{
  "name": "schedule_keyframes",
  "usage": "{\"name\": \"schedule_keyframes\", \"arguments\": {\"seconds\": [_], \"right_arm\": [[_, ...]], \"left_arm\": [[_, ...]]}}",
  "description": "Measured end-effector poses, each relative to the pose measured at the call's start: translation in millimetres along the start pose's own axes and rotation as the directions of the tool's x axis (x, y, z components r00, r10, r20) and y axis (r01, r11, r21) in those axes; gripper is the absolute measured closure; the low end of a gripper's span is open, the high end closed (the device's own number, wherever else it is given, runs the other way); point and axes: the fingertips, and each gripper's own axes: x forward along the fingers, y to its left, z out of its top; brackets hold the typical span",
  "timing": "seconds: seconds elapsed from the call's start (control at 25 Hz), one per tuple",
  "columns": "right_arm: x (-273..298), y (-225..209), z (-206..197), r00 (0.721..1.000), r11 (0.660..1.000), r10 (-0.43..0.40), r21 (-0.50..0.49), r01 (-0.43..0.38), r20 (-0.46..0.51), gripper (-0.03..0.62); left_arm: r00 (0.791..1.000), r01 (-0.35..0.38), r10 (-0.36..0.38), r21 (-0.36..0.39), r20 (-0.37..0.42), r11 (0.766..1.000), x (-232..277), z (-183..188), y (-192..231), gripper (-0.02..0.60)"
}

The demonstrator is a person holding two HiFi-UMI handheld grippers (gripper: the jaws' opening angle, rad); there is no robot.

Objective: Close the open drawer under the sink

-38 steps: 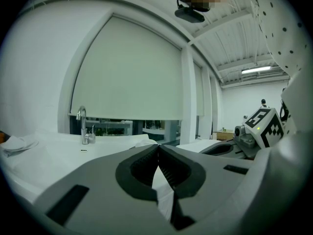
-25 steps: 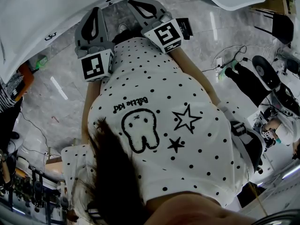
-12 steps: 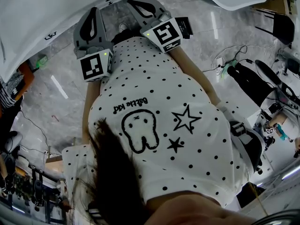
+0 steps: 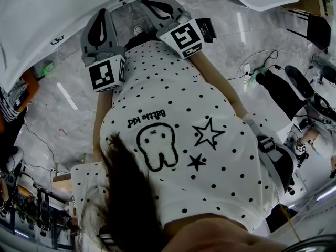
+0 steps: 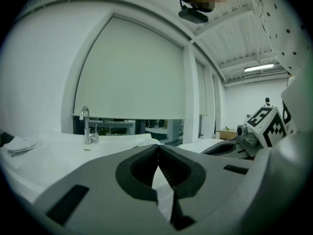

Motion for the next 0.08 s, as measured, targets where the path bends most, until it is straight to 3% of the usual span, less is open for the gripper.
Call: {"name": "schedule_keyframes", "arguments": {"seconds": [0.08], "right_arm": [[1.2,-0.9,0.1,1.0,1.0,0.001,-0.002,-0.001,0.0,0.58]], "left_arm": [[1.0,-0.003,0.003,0.001,-0.009,1.0,0.9,-0.6,0.7,0.577]]}}
